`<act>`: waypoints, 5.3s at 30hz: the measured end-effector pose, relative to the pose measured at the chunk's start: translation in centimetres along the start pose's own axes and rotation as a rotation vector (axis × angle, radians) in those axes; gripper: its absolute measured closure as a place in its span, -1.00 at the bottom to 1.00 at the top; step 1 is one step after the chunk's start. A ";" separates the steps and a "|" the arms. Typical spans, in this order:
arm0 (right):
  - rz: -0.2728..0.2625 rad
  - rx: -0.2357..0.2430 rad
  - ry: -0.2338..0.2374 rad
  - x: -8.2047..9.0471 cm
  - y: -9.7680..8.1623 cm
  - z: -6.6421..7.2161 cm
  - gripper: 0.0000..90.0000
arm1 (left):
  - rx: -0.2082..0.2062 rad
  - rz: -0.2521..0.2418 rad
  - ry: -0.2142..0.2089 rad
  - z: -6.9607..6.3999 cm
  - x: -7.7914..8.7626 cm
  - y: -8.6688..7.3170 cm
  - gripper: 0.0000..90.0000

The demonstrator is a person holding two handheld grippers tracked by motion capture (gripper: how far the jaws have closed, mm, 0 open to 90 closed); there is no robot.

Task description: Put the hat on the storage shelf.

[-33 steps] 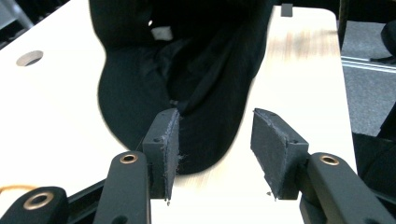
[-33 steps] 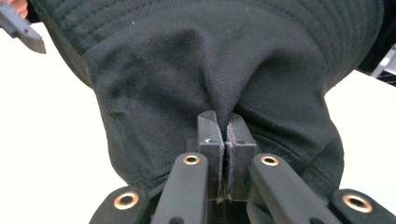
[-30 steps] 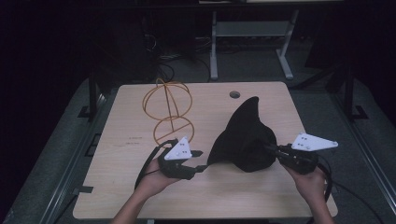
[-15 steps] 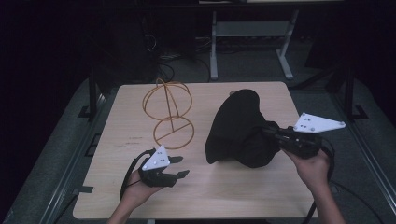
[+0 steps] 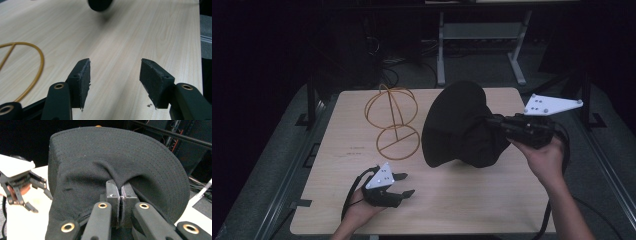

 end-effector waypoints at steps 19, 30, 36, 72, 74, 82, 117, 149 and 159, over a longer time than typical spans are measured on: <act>-0.028 0.075 0.082 -4.3 8.4 0.4 0.93 | -0.013 0.017 -0.021 0.0 -0.5 -0.3 -0.17; -0.010 0.111 0.126 -8.5 12.6 0.8 0.93 | -0.004 0.006 -0.019 0.2 -0.4 -0.4 -0.17; 0.006 0.113 0.139 -10.7 14.3 0.5 0.93 | -0.009 0.019 -0.015 0.4 -0.4 -0.5 -0.17; 0.320 0.072 0.200 -26.8 18.1 0.0 0.92 | -0.048 0.041 -0.061 0.1 -0.5 -0.5 -0.18; 0.361 0.102 0.194 -27.8 17.9 0.4 0.91 | -0.056 0.048 -0.068 0.0 -0.7 -0.5 -0.19; 0.403 0.131 0.242 -29.7 17.1 2.0 0.37 | -0.066 0.066 -0.075 -0.4 -1.1 -0.4 -0.21; 0.150 -0.051 0.249 -21.2 12.9 -2.0 -0.15 | -0.010 0.037 -0.027 0.3 -0.4 -0.7 -0.35; 0.164 -0.101 0.210 -17.4 9.3 -3.6 -0.29 | 0.032 0.012 0.012 1.2 0.2 -1.0 -0.41; 0.164 -0.122 0.192 -16.1 8.0 -4.2 -0.33 | 0.037 0.010 0.019 1.4 0.3 -1.1 -0.41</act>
Point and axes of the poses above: each handheld gripper's, and its own axes: x roughly backward along the jaws, y roughly out of its top, z roughly to its left, the point moved 1 cm from there along -x, roughly forward along the jaws, and after that the axes turned 4 degrees about x, right-handed, at the moved point
